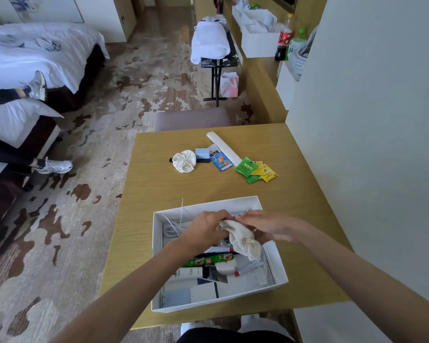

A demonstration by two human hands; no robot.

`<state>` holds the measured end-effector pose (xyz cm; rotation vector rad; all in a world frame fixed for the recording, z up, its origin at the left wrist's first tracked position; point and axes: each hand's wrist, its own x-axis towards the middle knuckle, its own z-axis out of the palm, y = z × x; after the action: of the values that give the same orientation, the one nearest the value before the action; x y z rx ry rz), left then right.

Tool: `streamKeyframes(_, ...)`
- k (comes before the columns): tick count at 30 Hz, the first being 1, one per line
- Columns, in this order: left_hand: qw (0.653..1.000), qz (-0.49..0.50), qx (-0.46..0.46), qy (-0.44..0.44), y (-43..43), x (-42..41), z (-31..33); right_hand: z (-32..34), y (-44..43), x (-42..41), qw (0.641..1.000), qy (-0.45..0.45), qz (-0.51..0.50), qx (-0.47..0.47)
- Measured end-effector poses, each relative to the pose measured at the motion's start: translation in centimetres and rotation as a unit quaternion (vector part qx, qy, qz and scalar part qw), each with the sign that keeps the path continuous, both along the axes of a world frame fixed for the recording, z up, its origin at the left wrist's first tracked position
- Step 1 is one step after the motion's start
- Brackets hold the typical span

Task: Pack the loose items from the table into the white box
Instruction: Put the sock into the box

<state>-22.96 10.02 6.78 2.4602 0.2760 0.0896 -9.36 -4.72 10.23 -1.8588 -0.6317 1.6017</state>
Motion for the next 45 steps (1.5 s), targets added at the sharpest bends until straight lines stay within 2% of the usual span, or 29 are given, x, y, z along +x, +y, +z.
streamKeyframes(3, 0.999, -0.037, 0.028, -0.019, 0.1, 0.0, -0.1, -0.2, 0.2, -0.2, 1.0, 0.007, -0.012, -0.014)
streamKeyframes(7, 0.995, -0.1, 0.0, -0.01, 0.3, -0.5, -0.6, -0.5, 0.1, 0.1, 0.999, -0.029, -0.015, -0.019)
streamKeyframes(9, 0.994, -0.112, -0.002, 0.01, 0.3, -0.6, -1.0, -0.5, 0.1, 0.2, 0.999, -0.047, 0.011, -0.025)
streamKeyframes(12, 0.989, -0.123, 0.024, 0.081, 0.4, -0.7, -1.7, -0.8, -0.1, -0.1, 0.988, -0.12, 0.088, -0.05)
streamKeyframes(14, 0.98, -0.142, 0.058, 0.128, 0.4, -0.8, -2.2, -1.0, 0.0, -0.6, 0.967, -0.185, 0.162, -0.073)
streamKeyframes(18, 0.948, -0.211, 0.159, 0.177, -0.1, -0.5, -3.2, -2.0, 0.1, -1.6, 0.878, -0.299, 0.358, -0.108)
streamKeyframes(20, 0.932, -0.233, 0.204, 0.19, -0.3, -0.4, -3.6, -2.8, 0.1, -2.3, 0.856, -0.308, 0.396, -0.124)
streamKeyframes(23, 0.929, -0.23, 0.223, 0.187, -0.1, -0.5, -4.1, -4.0, -0.2, -3.5, 0.833, -0.344, 0.41, -0.14)
streamKeyframes(29, 0.935, -0.213, 0.212, 0.187, 0.6, -0.9, -4.7, -4.6, -0.3, -4.8, 0.817, -0.412, 0.39, -0.106)
streamKeyframes(31, 0.94, -0.213, 0.193, 0.186, 0.9, -1.2, -4.8, -4.0, -0.2, -4.4, 0.829, -0.406, 0.372, -0.098)
streamKeyframes(36, 0.97, -0.162, 0.111, 0.142, 2.5, -1.3, -3.6, -1.5, 0.9, -2.5, 0.889, -0.384, 0.25, -0.018)
streamKeyframes(42, 0.996, -0.059, 0.041, 0.051, 6.3, -0.7, -0.6, -0.2, 3.6, -0.6, 0.911, -0.392, 0.109, 0.07)
streamKeyframes(45, 0.999, -0.022, 0.049, 0.006, 8.0, 0.0, 0.4, -0.3, 5.5, 0.6, 0.918, -0.378, 0.04, 0.112)
